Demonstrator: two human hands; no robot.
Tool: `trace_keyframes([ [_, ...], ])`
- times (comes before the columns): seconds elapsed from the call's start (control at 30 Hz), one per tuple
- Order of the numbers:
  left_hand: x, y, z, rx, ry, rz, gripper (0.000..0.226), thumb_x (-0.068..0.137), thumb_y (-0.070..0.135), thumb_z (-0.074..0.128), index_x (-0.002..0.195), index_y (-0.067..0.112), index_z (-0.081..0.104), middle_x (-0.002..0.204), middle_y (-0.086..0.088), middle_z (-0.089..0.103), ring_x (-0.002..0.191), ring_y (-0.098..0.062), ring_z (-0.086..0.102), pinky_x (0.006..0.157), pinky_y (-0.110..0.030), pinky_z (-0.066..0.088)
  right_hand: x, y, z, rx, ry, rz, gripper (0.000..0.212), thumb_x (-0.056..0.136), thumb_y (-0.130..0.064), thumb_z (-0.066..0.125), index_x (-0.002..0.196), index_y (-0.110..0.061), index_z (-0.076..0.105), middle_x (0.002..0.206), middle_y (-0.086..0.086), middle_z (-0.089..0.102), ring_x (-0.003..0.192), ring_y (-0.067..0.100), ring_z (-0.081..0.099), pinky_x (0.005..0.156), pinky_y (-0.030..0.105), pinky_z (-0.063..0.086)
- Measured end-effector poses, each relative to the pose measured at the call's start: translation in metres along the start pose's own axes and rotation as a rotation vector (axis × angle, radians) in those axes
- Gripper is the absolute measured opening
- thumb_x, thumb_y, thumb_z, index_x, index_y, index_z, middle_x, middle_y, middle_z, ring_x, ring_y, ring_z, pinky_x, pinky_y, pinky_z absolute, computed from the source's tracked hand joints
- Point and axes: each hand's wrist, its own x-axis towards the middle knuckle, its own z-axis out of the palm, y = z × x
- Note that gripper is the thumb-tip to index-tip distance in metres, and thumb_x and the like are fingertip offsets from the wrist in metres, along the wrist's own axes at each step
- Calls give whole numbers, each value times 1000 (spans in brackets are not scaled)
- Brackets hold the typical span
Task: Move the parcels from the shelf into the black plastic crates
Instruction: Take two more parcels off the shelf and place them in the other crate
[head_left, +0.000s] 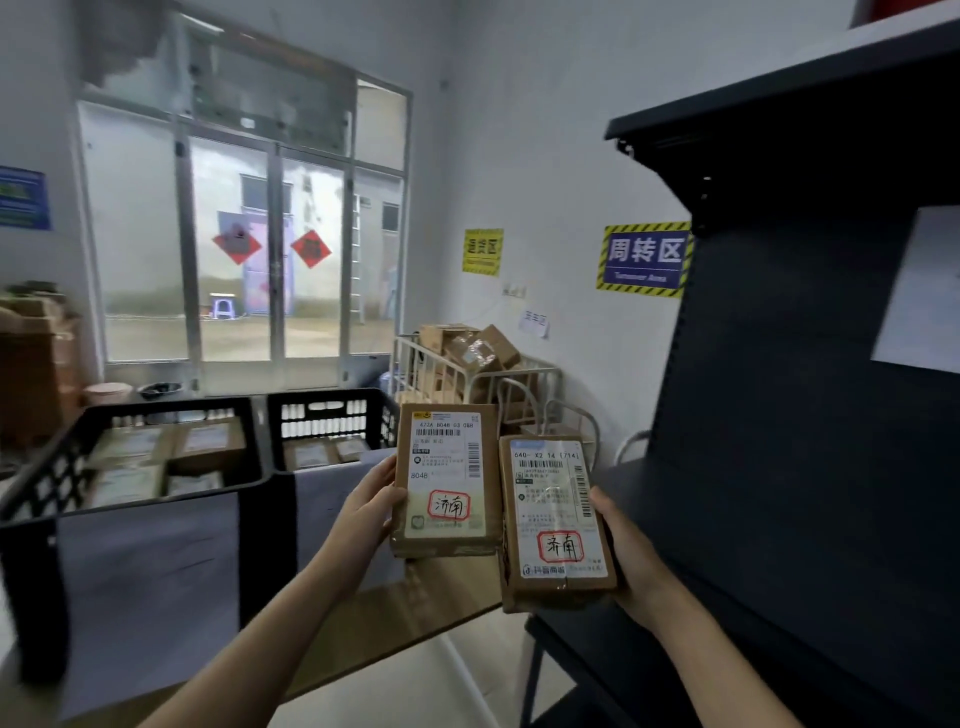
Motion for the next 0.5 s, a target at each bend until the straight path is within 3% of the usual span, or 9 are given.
trace_keyframes([
  [0.27, -8, -2, -109, -3, 161, -41, 44, 93, 9, 41, 134, 28, 43, 113, -5, 66, 96, -20, 67, 70, -25, 51, 52, 19, 101, 18, -157, 21, 36, 94, -41, 38, 113, -23, 64, 104, 6, 73, 95, 21, 70, 65, 25, 56],
  [0.37, -13, -3, -142, 10, 213, -51, 44, 94, 10, 41, 133, 29, 43, 111, -4, 67, 90, -15, 69, 62, -21, 52, 71, 27, 133, 4, -213, 38, 38, 97, -40, 35, 119, -23, 61, 109, 6, 72, 100, 22, 68, 70, 27, 56],
  [0.5, -16, -3, -179, 9, 285, -62, 44, 94, 10, 41, 134, 27, 43, 109, -3, 68, 90, -13, 68, 66, -22, 51, 95, 35, 170, -1, -299, 50, 39, 98, -39, 33, 125, -22, 57, 110, 7, 71, 99, 23, 68, 67, 25, 56],
])
